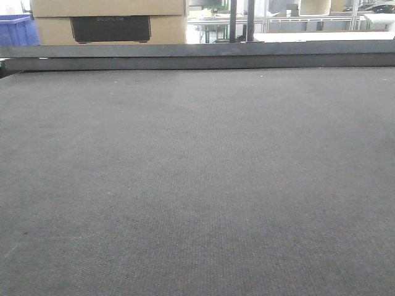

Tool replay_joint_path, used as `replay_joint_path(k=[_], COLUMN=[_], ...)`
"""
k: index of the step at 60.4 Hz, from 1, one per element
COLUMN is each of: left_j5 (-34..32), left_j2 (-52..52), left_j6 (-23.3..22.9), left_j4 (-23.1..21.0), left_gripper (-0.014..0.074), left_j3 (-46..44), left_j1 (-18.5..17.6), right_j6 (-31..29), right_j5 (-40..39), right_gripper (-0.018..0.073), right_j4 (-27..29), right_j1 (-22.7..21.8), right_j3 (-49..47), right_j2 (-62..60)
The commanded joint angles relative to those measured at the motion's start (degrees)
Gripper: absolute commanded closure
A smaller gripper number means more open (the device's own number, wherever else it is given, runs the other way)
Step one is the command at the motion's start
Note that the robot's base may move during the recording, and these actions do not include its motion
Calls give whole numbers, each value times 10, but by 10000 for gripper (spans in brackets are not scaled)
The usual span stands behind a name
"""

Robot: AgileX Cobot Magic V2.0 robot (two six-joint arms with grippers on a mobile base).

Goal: Place cylindrical capacitor in blue bin on shelf
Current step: 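Hold both cylinders while the base turns away from the table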

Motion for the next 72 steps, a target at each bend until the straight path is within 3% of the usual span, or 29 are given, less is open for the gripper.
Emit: replay_joint_path(k=[1, 72], left_j5=[-13, -15], left_j2=[-3, -11], left_j6=[0, 0], left_j4=[-3, -3], left_gripper=[707, 707], left_j3=[-1, -1], left_j1=[-4, -4], right_j6=[-4, -4], right_j5=[-13, -13], right_gripper=[722, 722], right_j4=[-2, -1], right_j1=[-1, -1], right_j3=[-5, -5], right_j2=[-1, -1])
